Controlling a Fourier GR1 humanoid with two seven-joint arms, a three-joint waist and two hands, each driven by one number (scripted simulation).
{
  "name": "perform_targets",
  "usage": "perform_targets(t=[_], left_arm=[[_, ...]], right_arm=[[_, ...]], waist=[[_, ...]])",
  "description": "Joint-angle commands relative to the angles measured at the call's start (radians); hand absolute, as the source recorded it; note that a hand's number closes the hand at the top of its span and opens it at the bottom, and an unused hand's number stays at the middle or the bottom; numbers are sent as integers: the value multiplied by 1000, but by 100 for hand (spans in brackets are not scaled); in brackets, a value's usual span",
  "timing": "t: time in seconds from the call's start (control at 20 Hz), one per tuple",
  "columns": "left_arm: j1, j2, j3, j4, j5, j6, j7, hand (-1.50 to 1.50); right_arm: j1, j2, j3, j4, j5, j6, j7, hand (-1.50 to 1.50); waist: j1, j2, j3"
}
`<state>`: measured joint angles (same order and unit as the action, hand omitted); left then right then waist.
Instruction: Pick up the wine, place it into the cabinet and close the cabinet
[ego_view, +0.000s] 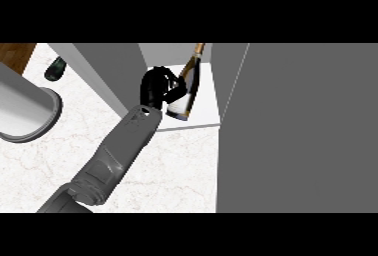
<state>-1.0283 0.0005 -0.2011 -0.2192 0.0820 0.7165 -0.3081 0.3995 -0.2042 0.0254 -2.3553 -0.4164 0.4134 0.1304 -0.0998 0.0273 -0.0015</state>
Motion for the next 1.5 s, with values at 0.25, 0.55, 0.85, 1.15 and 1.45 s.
perform_targets(t=[0.25, 0.55, 0.85, 1.15, 1.45], left_arm=[[-103, 0, -96, 89, -69, 44, 52, 150], [-96, 0, -103, 37, -27, 66, 87, 150], [-105, 0, -152, 96, -51, 109, 177, 150], [-137, 0, -193, 148, -90, 175, 256, 150], [-138, 0, -240, 166, -132, 190, 293, -150]], right_arm=[[15, -24, -19, -45, -111, 30, 10, -150], [-4, -9, 10, -43, -95, 17, 13, -150], [-17, -28, -10, -16, -110, 51, -8, -150], [-16, -25, -8, -27, -104, 34, 5, -150], [9, -37, 4, -50, -103, 44, 19, -150]], waist=[[-23, 2, 1], [-42, 4, 0], [-61, 9, 2], [-55, 14, 1], [-42, 7, 0]])
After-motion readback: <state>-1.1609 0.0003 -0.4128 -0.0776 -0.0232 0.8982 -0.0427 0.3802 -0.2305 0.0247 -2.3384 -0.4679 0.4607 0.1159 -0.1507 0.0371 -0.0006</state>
